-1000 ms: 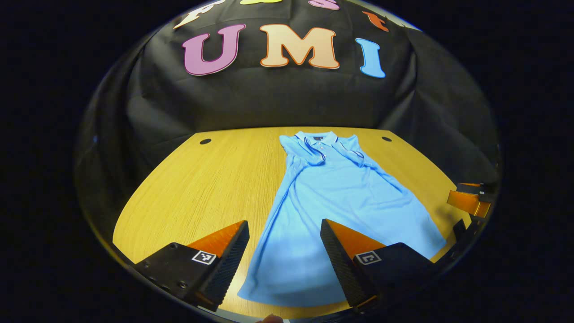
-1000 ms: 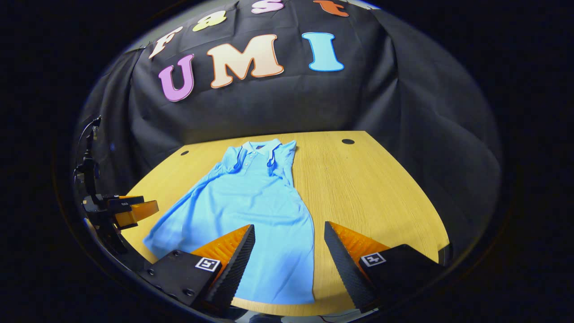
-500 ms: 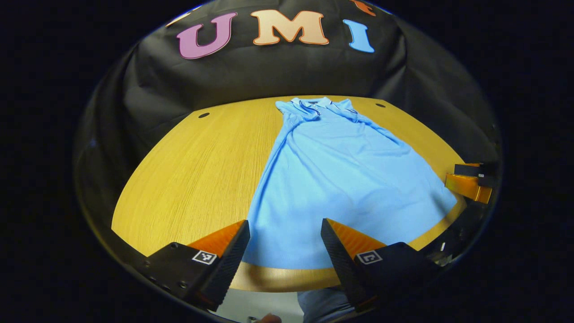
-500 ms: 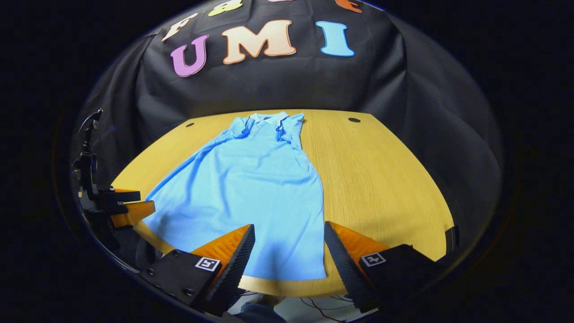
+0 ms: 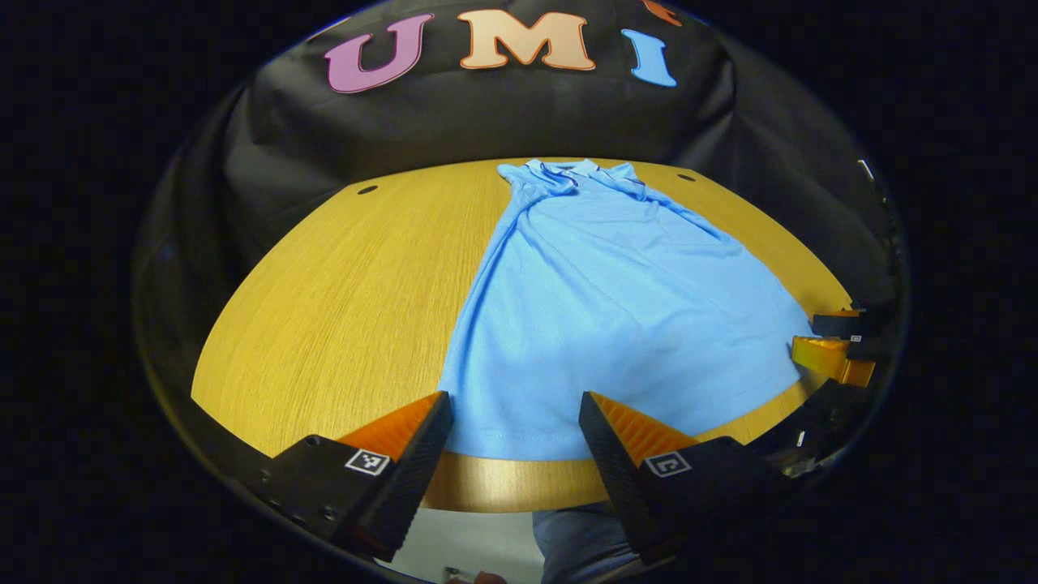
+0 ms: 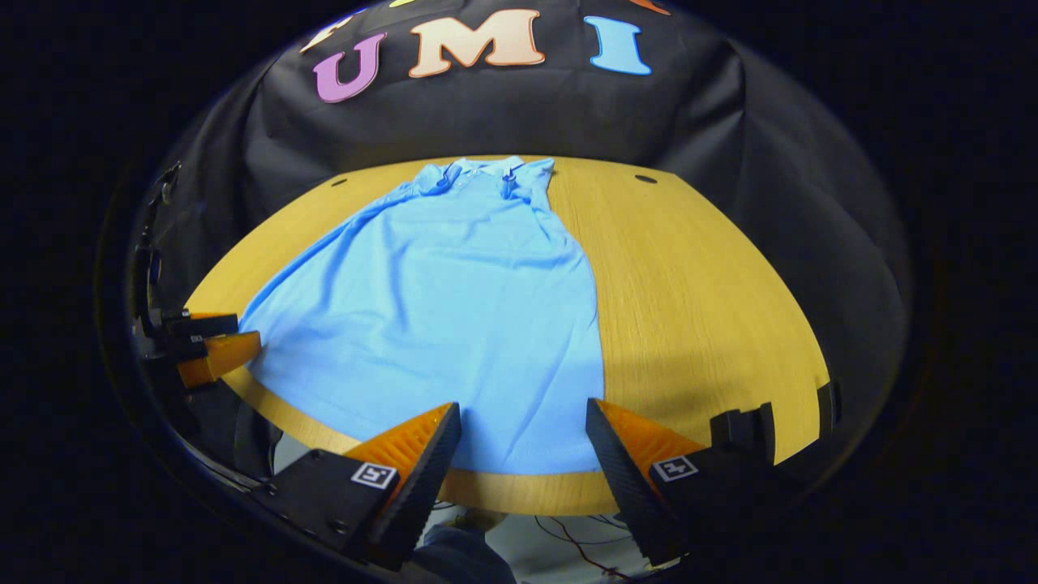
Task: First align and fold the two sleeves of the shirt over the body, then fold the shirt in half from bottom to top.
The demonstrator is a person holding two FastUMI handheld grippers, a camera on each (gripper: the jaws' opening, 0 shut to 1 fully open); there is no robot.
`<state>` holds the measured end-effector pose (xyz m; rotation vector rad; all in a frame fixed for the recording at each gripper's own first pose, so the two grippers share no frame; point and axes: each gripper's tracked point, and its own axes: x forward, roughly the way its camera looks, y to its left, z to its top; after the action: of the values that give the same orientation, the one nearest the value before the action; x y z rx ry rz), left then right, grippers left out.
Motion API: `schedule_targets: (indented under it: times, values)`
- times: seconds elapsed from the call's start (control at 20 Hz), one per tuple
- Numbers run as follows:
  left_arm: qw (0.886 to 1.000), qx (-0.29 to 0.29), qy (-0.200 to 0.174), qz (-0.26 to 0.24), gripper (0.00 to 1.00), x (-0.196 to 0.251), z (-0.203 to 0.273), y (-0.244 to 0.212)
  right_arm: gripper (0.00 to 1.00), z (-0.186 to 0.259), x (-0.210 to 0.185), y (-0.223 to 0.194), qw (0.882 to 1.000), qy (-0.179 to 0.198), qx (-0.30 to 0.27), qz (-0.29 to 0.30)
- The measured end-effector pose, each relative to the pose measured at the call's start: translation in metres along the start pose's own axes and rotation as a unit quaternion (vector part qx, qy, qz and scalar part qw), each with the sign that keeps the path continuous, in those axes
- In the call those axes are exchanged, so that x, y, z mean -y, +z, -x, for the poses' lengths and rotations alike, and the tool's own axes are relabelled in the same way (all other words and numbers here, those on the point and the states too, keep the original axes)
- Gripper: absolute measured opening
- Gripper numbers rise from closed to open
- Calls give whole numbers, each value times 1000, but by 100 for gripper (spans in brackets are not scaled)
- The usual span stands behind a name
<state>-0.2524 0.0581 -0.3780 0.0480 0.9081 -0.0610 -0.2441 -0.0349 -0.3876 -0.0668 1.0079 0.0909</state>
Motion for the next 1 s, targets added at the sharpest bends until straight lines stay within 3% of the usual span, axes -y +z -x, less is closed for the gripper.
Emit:
schedule_targets:
  times: [0.05, 0.1, 0.25, 0.3, 0.35, 0.4, 0.45, 0.5, 0.55, 0.6, 0.65, 0.7, 0.75, 1.0]
  values:
    - [1000, -2, -6, -3, 97, 1, 0, -1, 98, 0, -1, -3, 1000, -1, -4, -5]
    - [1000, 5, -10, -6, 97, 2, 0, 2, 93, -1, -1, -1, 1000, -2, -1, -6]
    - [1000, 5, -26, -13, 95, 9, -1, 2, 94, -1, -8, -4, 1000, 7, -11, -4]
    - [999, 7, -30, -17, 94, 10, -1, 3, 85, -2, -12, -3, 1000, 13, -11, -1]
    - [999, 9, -38, -19, 78, 14, 0, 3, 70, -2, -16, -4, 1000, 16, -13, 2]
    - [999, 9, -41, -19, 73, 18, 0, 3, 61, -3, -20, -3, 1000, 22, -12, 4]
    - [999, 13, -43, -15, 56, 22, 1, 4, 52, -3, -25, -5, 1000, 28, -12, 5]
    - [999, 17, -41, -5, 47, 25, 0, 5, 43, -3, -29, -4, 999, 35, -12, 1]
    - [999, 18, -38, 6, 30, 28, 0, 6, 27, -3, -33, -7, 999, 41, -14, -6]
    - [999, 18, -40, 19, 23, 32, -2, 6, 21, -4, -35, -6, 999, 44, -13, -13]
    - [999, 18, -36, 34, 8, 34, -2, 7, 9, -2, -39, -6, 998, 52, -18, -14]
    - [998, 17, -36, 44, 2, 35, -3, 7, 9, -1, -38, -6, 998, 52, -18, -23]
    - [998, 12, -36, 52, 0, 36, -3, 7, 3, -4, -39, -6, 998, 55, -20, -29]
    - [998, -42, -25, 44, 0, 34, -1, 3, 3, -6, -41, 3, 998, 57, -11, -36]
